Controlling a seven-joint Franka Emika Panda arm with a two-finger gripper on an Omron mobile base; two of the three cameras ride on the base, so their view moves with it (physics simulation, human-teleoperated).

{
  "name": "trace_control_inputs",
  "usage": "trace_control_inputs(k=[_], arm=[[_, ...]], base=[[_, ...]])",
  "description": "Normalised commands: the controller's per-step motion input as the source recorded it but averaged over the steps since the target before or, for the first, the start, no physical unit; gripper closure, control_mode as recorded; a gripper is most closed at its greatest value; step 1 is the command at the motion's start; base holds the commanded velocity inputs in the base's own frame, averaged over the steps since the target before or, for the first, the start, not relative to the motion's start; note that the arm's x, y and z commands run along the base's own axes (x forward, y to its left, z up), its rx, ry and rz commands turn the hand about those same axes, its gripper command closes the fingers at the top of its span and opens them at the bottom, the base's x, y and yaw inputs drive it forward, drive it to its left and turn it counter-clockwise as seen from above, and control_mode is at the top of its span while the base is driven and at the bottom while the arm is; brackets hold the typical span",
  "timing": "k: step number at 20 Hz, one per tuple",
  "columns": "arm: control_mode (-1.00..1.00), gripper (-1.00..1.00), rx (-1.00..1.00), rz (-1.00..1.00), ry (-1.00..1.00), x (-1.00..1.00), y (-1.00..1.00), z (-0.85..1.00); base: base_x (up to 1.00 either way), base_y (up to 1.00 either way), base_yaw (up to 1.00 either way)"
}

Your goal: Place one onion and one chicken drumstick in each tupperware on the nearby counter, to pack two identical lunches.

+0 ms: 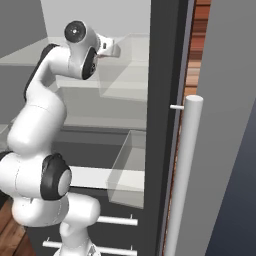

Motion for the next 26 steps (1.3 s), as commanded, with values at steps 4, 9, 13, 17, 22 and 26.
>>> trace_control_inputs(k=[4,9,13,17,22,26], arm=[[-1.0,1.0,-0.02,0.15,-0.13,-1.0,0.21,0.01],[-1.0,1.0,-0.01,0.09,-0.14,-1.0,0.05,0.18],[-1.0,1.0,-0.02,0.03,-0.23,-1.0,0.01,0.19],[-1.0,1.0,0.0,0.0,-0.06,-1.0,0.0,0.3],[1.0,1.0,0.0,0.0,0.0,0.0,0.0,0.0],[1.0,1.0,0.0,0.0,0.0,0.0,0.0,0.0]], base=[[0.0,0.0,0.0],[0.0,0.0,0.0],[0.0,0.0,0.0],[0.0,0.0,0.0],[-1.0,0.0,0.0],[-1.0,0.0,0.0]])
